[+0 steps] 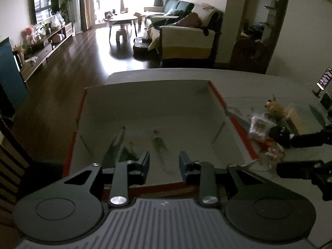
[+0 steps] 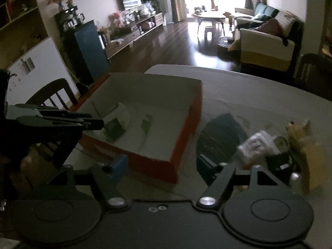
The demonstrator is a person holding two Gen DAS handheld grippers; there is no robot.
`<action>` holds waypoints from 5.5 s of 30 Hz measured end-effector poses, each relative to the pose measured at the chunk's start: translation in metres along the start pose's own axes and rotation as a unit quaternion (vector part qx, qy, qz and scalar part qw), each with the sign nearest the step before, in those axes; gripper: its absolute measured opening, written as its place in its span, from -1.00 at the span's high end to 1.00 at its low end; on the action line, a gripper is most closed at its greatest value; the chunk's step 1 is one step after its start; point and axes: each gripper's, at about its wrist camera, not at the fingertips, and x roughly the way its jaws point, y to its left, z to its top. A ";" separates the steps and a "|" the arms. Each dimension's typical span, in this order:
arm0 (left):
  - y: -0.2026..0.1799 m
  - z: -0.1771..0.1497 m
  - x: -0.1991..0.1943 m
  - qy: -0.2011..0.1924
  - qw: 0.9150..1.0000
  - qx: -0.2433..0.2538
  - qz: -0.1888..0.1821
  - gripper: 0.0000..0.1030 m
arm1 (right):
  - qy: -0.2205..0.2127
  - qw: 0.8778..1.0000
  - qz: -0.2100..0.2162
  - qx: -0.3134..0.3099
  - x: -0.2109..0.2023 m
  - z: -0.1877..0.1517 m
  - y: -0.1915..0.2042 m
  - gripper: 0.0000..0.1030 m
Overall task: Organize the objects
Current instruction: 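Move both grippers back toward the items on the table, then grasp the plush doll with the left gripper while the right gripper grasps the bagged block, then carry the plush doll and bagged block over the box with both grippers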
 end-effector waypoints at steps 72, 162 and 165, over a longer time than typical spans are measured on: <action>-0.261 -0.035 0.178 0.112 0.993 -0.026 0.016 -0.99 | 0.056 0.995 -0.088 -0.004 0.063 -0.037 -0.311 -0.70; -0.013 0.003 -0.003 0.003 0.997 0.007 -0.073 0.09 | 0.042 0.998 -0.041 -0.014 0.029 0.030 0.013 -0.36; 0.000 0.006 0.004 0.002 0.998 0.010 -0.063 0.09 | 0.044 0.998 -0.046 -0.017 0.045 0.042 0.023 -0.36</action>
